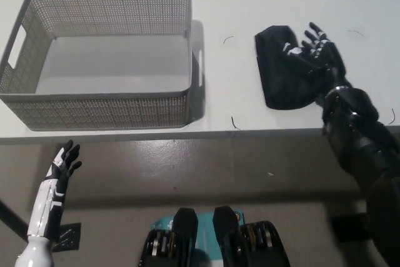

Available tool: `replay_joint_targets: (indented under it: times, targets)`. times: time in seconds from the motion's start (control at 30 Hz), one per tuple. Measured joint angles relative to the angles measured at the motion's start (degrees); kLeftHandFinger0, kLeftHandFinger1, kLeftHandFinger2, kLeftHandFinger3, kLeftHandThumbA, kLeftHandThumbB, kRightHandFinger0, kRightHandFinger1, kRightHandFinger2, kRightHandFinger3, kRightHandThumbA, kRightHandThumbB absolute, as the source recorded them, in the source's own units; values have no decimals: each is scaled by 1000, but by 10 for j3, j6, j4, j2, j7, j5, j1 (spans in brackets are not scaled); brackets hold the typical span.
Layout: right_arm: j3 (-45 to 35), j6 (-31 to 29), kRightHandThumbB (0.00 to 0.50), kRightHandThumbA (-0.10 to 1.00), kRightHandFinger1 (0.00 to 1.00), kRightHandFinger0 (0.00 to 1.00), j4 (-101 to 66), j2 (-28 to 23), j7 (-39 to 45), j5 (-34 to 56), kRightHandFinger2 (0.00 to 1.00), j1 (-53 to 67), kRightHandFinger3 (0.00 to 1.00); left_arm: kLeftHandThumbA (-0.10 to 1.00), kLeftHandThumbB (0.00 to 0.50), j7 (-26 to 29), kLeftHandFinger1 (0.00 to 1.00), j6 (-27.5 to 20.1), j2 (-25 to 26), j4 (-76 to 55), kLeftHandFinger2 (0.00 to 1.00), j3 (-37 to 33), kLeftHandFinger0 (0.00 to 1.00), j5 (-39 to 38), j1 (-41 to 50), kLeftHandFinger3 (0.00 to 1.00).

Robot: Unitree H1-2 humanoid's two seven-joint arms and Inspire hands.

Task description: Use the right hand to push the pencil case on the right hand side to the container on the left side

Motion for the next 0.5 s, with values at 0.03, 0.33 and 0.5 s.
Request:
replay_joint_targets:
  times: [0.03,0.33,0.5]
  targets:
    - [0,0,260,1000,1000,1000,0,5,0,0,1000,0,1000,1000,109,0,1000,0,0,0,1000,0,1000,0,0,1000]
    - [1,-4,229,1000,1000,1000,0,54,-3,0,1000,-4,1000,1000,93,0,1000,0,0,0,1000,0,1000,1,-4,1000]
    - [-3,-6,270,1000,1000,1000,0,85,-2,2,1000,-10,1000,1000,111,0,1000,0,0,0,1000,1,1000,2,-5,1000]
